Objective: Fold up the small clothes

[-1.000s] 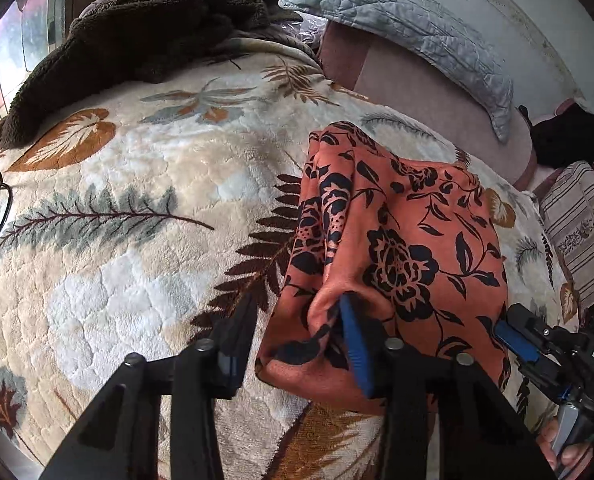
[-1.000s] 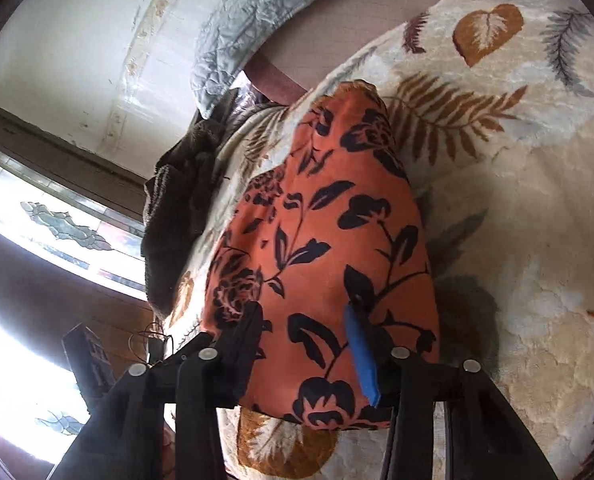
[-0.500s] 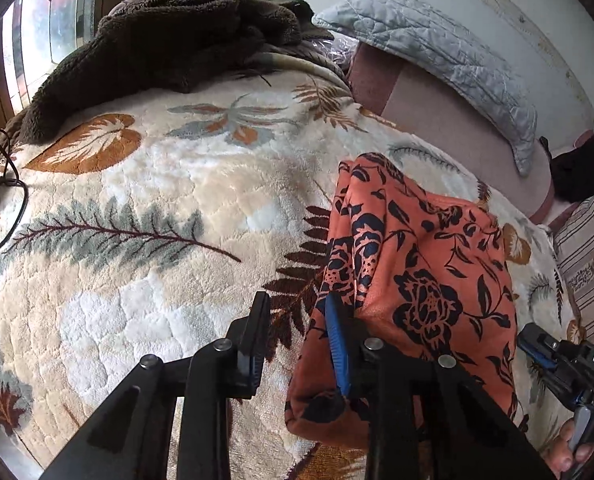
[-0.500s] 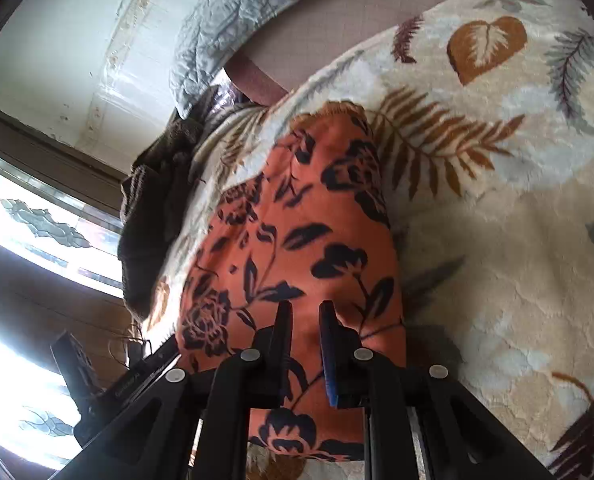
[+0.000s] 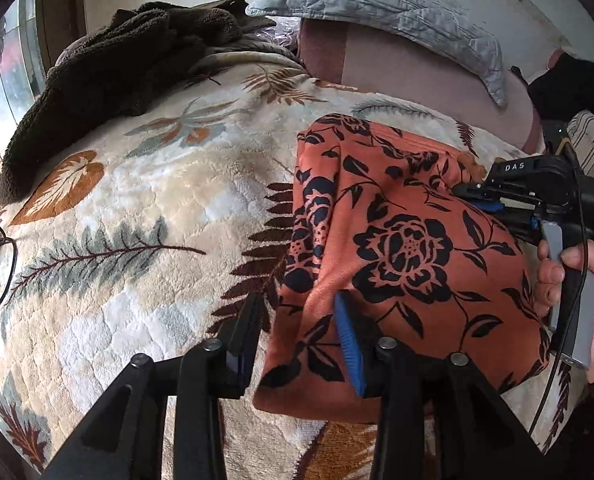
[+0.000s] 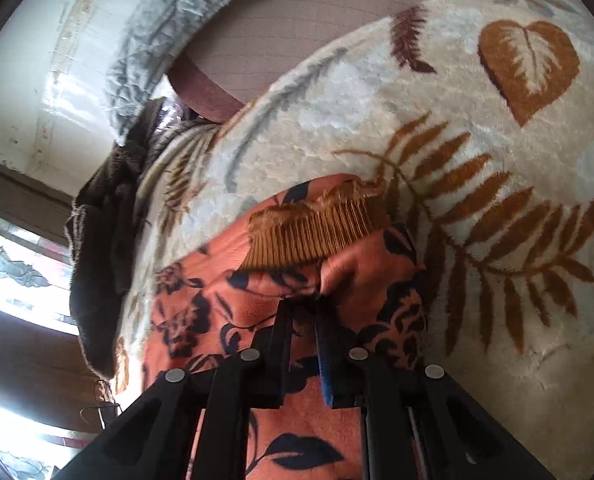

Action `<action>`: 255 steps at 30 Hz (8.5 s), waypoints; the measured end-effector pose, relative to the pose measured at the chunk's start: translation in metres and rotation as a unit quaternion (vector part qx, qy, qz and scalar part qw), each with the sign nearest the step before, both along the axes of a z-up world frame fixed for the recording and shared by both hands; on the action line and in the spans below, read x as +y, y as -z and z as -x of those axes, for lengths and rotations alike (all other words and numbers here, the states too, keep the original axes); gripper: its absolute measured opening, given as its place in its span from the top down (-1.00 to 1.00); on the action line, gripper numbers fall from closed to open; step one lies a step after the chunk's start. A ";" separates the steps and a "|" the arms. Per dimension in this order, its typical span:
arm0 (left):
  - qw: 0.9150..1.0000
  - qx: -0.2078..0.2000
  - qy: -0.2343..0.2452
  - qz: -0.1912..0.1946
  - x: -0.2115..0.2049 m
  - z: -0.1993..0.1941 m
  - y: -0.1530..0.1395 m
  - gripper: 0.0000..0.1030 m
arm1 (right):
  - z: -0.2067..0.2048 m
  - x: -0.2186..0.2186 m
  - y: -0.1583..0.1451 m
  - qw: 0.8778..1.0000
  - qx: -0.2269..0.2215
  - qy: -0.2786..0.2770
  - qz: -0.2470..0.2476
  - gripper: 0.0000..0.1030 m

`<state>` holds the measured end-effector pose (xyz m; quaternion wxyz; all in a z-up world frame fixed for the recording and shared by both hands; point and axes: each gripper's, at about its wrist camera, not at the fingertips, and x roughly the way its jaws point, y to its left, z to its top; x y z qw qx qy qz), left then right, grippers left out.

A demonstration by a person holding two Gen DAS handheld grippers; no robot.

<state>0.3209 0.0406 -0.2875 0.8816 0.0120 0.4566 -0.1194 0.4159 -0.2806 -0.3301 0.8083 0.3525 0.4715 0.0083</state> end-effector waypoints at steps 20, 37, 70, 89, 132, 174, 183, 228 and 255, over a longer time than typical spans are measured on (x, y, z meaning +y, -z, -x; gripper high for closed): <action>1.000 -0.009 -0.012 -0.018 0.006 0.016 -0.009 -0.03 | 0.141 0.034 -0.044 0.991 -0.047 -0.128 -0.013 0.28; 0.997 -0.065 -0.047 -0.014 0.012 0.016 -0.034 -0.08 | 0.173 0.044 -0.047 0.988 -0.062 -0.137 0.029 0.25; 0.995 -0.076 -0.041 -0.040 0.000 0.007 -0.029 -0.08 | 0.144 0.038 -0.036 0.989 -0.059 -0.132 0.010 0.19; 0.938 0.142 -0.074 0.307 0.070 -0.049 0.025 -0.78 | 0.125 -0.061 0.004 0.983 -0.008 -0.043 -0.178 -0.51; 0.959 0.078 0.078 0.262 -0.056 -0.044 -0.011 0.25 | 0.068 -0.017 -0.039 0.979 -0.132 -0.130 -0.085 0.13; 0.973 0.152 0.132 0.112 -0.179 0.038 0.008 0.10 | 0.143 -0.130 0.004 0.993 -0.016 -0.104 -0.058 -0.11; 0.977 0.109 0.142 0.113 -0.144 0.039 -0.020 0.01 | 0.153 -0.156 -0.030 0.999 -0.035 -0.025 0.009 -0.19; 0.993 -0.002 0.095 -0.076 -0.142 0.086 -0.008 -0.66 | 0.222 -0.084 -0.035 0.995 -0.054 -0.058 0.053 0.05; 0.951 -0.300 -0.046 -0.057 -0.096 0.272 -0.230 -0.99 | 0.426 -0.039 -0.248 0.927 -0.245 0.014 0.282 -0.39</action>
